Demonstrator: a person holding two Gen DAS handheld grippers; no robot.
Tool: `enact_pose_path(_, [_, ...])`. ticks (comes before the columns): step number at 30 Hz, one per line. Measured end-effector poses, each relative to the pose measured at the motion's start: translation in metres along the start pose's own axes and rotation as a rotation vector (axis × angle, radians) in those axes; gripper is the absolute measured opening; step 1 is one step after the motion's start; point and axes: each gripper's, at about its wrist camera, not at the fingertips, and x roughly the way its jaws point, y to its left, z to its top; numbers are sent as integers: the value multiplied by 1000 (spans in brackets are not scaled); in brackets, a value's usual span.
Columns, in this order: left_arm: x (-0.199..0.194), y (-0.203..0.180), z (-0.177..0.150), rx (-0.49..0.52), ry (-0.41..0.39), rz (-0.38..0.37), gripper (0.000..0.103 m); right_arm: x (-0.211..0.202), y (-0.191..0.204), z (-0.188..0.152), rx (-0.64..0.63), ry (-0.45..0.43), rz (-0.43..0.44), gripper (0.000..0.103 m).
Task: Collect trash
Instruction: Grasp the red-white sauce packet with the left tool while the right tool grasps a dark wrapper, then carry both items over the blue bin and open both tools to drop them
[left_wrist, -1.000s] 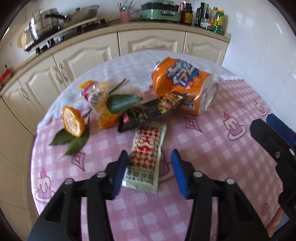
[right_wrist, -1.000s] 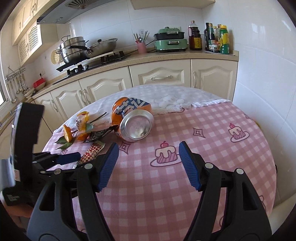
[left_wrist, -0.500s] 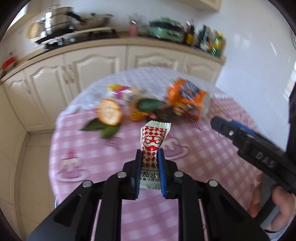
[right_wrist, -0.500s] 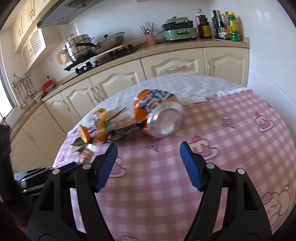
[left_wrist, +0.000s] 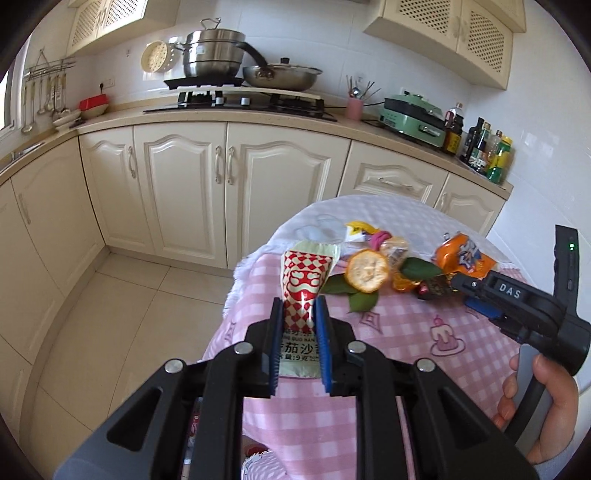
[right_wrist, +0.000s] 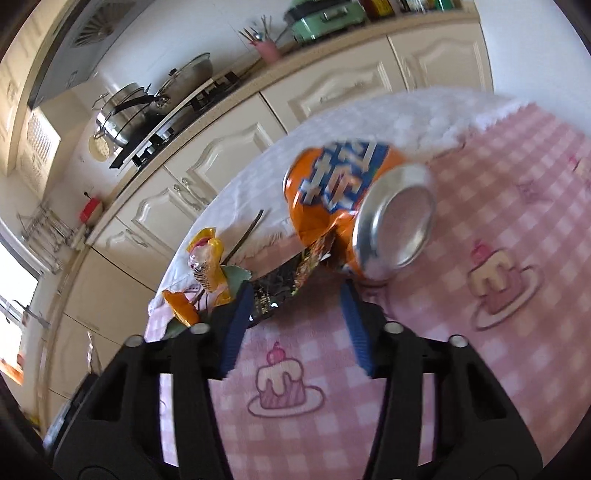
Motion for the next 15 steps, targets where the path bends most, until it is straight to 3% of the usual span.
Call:
enact_pose_path(1, [0, 3, -1, -5, 1, -1, 16, 2, 0, 0, -2, 5, 0, 20])
enact_pose_path(2, [-1, 7, -2, -12, 1, -2, 16, 1, 0, -1, -11, 1, -7, 11])
enact_pose_path(4, [-2, 10, -5, -18, 0, -2, 16, -7, 1, -3, -31, -30, -4, 6])
enact_pose_path(10, [-17, 20, -11, -27, -20, -7, 16, -53, 25, -21, -184, -177, -52, 3])
enact_pose_path(15, [-33, 36, -18, -55, -35, -17, 16, -83, 68, -50, -316, -234, 16, 3])
